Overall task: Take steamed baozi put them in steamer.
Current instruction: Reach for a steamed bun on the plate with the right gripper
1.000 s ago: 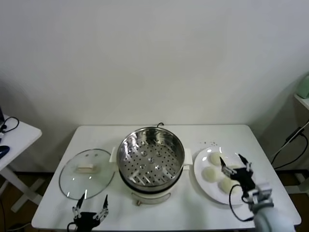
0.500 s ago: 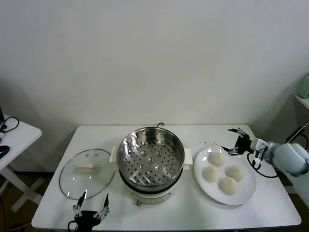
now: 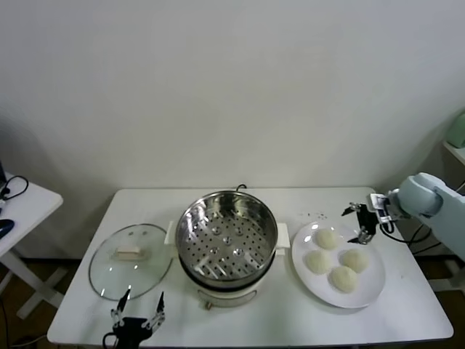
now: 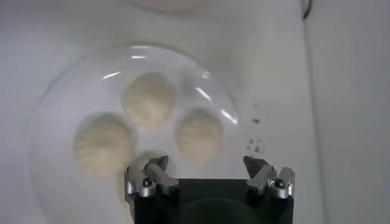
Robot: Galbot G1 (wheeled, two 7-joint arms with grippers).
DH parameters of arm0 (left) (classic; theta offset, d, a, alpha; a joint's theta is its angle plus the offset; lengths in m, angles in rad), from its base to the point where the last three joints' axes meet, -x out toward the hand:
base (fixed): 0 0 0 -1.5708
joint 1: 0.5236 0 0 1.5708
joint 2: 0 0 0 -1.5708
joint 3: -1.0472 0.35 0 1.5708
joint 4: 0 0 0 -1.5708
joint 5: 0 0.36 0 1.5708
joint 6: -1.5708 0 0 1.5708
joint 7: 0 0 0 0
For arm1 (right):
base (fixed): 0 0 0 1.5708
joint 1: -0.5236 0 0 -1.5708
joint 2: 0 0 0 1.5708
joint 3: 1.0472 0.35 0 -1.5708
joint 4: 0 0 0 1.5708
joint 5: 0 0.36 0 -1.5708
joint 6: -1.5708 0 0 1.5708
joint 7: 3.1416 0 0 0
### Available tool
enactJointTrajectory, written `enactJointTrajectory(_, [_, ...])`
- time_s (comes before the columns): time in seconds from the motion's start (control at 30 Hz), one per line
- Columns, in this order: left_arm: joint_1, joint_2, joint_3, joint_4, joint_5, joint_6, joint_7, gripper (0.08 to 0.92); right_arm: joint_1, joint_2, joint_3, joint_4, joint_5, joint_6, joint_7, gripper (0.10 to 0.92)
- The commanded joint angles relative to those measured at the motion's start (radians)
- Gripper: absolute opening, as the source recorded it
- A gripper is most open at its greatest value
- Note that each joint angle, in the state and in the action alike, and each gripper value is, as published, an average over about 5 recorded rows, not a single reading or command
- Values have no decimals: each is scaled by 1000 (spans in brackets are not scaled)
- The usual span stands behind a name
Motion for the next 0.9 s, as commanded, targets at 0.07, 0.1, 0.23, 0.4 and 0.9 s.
enactJointTrajectory(0.07, [-6,-4,-6,12,1,2,-1,823,233,125,-332,-195,85,4,-92,823])
enactJointTrajectory(0.1, [-7,-3,-9,12,0,3,-2,823,219,141,-320,-209,81,4,-91,823])
enactJointTrajectory(0.23, [-10,-1,-19,15,-3,6,-2,823,165,209,-257,-277,62,13,-77,823])
enactJointTrajectory(0.4, [-8,-1,-26,20,1,6,-2,823,144,277,-225,-325,54,16,-65,823])
enactJointTrajectory(0.9, [-5,-4,-39,24,7,12,-5,823,105,337,-202,-356,-2,-5,-44,823])
